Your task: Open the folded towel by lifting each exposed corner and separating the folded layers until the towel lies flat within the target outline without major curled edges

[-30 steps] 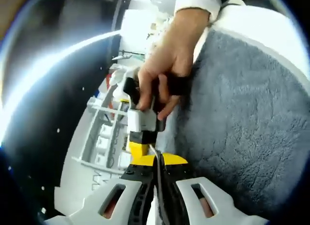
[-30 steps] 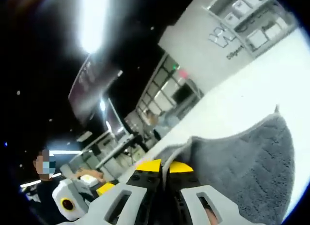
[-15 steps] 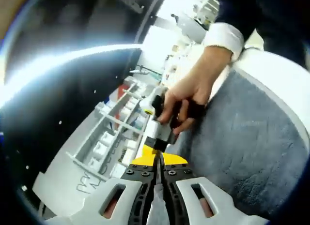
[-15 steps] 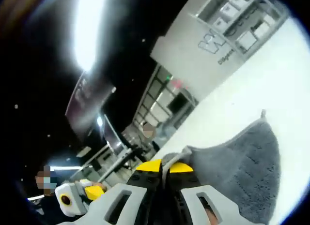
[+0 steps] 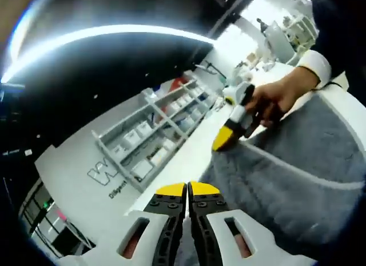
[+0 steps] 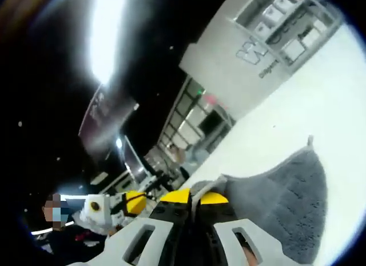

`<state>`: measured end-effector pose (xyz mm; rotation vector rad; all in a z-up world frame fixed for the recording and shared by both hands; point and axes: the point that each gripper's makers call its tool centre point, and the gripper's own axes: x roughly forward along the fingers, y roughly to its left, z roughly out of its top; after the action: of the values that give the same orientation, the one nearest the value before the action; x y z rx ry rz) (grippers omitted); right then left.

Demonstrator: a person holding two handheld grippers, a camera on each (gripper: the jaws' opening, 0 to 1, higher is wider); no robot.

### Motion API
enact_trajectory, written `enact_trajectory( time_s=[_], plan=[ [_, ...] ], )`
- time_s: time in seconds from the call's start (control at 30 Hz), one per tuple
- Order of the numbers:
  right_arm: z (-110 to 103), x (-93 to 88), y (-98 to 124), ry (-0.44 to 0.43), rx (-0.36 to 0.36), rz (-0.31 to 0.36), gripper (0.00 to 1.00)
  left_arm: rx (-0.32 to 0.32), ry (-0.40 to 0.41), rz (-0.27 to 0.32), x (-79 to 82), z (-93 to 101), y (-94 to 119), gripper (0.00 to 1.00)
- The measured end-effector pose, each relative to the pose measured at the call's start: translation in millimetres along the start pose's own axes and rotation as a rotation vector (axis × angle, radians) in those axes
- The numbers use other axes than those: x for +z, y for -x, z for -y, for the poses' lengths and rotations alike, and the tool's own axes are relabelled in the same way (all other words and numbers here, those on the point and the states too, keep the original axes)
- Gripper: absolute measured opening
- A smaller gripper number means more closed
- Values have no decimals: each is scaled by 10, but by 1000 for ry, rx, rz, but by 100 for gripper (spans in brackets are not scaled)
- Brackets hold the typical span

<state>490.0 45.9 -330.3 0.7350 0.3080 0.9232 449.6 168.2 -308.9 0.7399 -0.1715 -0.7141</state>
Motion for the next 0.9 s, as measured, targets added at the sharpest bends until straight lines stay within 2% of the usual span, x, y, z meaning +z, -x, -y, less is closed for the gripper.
enact_trajectory(
  time_s=[0.07,0.1,0.13,0.23,0.37,0.5,0.53,0.6,0.67,0.77,0.83,0.9],
  plan=[
    [-5,0,9,6,-2,-4,0,-30,60,-77,-205,-18,-20,1],
    [15,0,21,45,-19,-15,0,-59,95,-131,-316,5,-14,1],
    [23,-4,31,82,-31,-23,0,-57,102,-159,-383,-18,-4,1],
    [27,-31,45,151,-52,-49,0,-94,168,-182,-473,0,55,1],
    [25,-44,40,149,-45,-55,0,-106,208,-175,-434,37,153,1],
    [4,-87,28,162,-43,-75,0,-131,292,-200,-552,59,214,1],
    [-6,-96,30,172,-45,-79,0,-137,314,-240,-608,92,259,1],
    [-26,-99,29,184,-45,-80,0,-131,283,-300,-701,101,341,1],
    [-33,-100,20,178,-36,-81,0,-131,341,-382,-786,132,426,1],
    [-41,-110,16,155,-26,-85,0,-133,346,-408,-700,59,453,1],
    [-50,-109,27,155,-27,-84,0,-120,370,-433,-659,-87,413,1],
    [-69,-90,45,157,-24,-80,0,-102,392,-432,-598,-245,306,1]
  ],
)
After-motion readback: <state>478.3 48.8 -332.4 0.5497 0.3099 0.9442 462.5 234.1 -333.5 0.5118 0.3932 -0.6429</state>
